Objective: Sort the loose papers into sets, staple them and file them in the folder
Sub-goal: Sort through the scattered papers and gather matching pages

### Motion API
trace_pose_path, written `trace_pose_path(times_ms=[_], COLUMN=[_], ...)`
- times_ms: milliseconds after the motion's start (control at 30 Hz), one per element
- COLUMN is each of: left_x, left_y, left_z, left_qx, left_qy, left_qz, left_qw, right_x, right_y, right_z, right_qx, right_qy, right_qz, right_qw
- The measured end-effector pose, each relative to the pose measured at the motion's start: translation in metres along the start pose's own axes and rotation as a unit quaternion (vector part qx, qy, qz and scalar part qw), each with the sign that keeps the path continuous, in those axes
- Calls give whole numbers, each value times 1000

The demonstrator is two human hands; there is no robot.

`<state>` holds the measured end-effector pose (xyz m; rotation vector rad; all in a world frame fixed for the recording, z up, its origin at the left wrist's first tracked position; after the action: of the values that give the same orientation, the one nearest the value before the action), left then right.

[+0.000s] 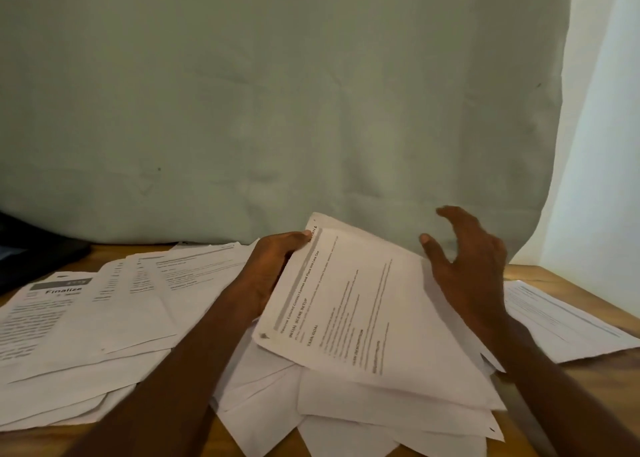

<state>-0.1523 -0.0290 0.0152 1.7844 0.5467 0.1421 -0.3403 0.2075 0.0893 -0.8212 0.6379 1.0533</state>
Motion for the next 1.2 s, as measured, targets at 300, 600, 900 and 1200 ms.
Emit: trace_pose_path(times_ms=[300, 600, 900, 1200], left_x=[-5, 1, -1, -2], left_y=[0, 0, -4, -6], left_z=[-11, -9, 20, 36], left_qx=[-180, -215, -171, -66], left_qy=[-49, -39, 58, 120], left_qz=[-8, 9, 9, -11], left_qw=[982, 976, 984, 991], right_x=[3, 4, 12, 13], right_y=[-18, 5, 49, 49], right_z=[-42, -60, -57, -58], right_qx=[-199, -320, -329, -340], right_qy=[-212, -221, -147, -138], right_qz=[3, -85, -209, -220], right_qw=[957, 918, 909, 904])
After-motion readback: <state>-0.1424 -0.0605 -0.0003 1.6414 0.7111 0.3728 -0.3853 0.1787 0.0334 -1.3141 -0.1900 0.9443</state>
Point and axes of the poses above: each hand's wrist, its own x-axis away from the middle knuckle, its own z-axis out of the back of the hand, y = z × x, the point moved 9 cm from there along -x, towards the middle knuckle, and after that the axes turned 15 degrees about -y, right-handed, at the moved point
